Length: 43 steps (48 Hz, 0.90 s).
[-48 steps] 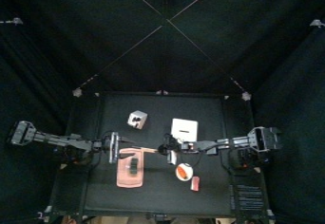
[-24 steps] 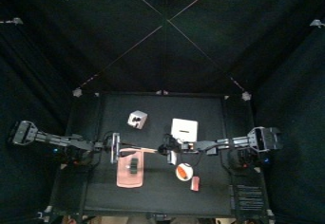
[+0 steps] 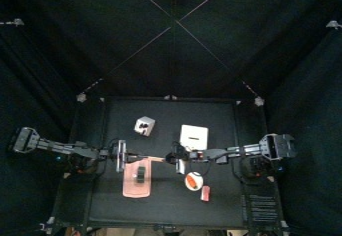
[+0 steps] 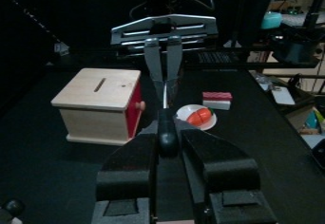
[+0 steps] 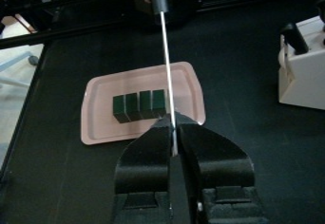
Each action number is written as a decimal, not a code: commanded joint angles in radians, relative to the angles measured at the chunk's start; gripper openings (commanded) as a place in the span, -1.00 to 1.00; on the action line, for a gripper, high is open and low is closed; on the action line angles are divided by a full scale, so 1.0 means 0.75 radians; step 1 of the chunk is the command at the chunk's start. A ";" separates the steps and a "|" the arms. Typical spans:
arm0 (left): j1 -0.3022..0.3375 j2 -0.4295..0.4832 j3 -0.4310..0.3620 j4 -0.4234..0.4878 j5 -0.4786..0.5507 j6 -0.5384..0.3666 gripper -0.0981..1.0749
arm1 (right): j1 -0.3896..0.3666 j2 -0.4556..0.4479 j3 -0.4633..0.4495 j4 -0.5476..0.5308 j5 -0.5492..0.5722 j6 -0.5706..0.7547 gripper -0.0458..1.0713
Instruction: Grab cleaver with both hands
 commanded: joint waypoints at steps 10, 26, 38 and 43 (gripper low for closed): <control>-0.002 0.002 0.002 0.002 -0.008 0.004 -0.16 | 0.016 -0.020 -0.051 -0.018 -0.006 -0.002 -0.47; -0.002 0.002 0.004 0.000 -0.006 0.004 -0.16 | 0.016 0.006 -0.067 -0.018 -0.006 -0.002 -0.48; -0.002 0.002 0.004 0.000 0.018 0.002 -0.16 | 0.016 0.029 -0.090 -0.018 -0.002 -0.002 -0.48; -0.002 0.002 0.008 0.000 0.035 -0.002 -0.16 | 0.020 0.037 -0.096 -0.018 0.000 0.000 -0.48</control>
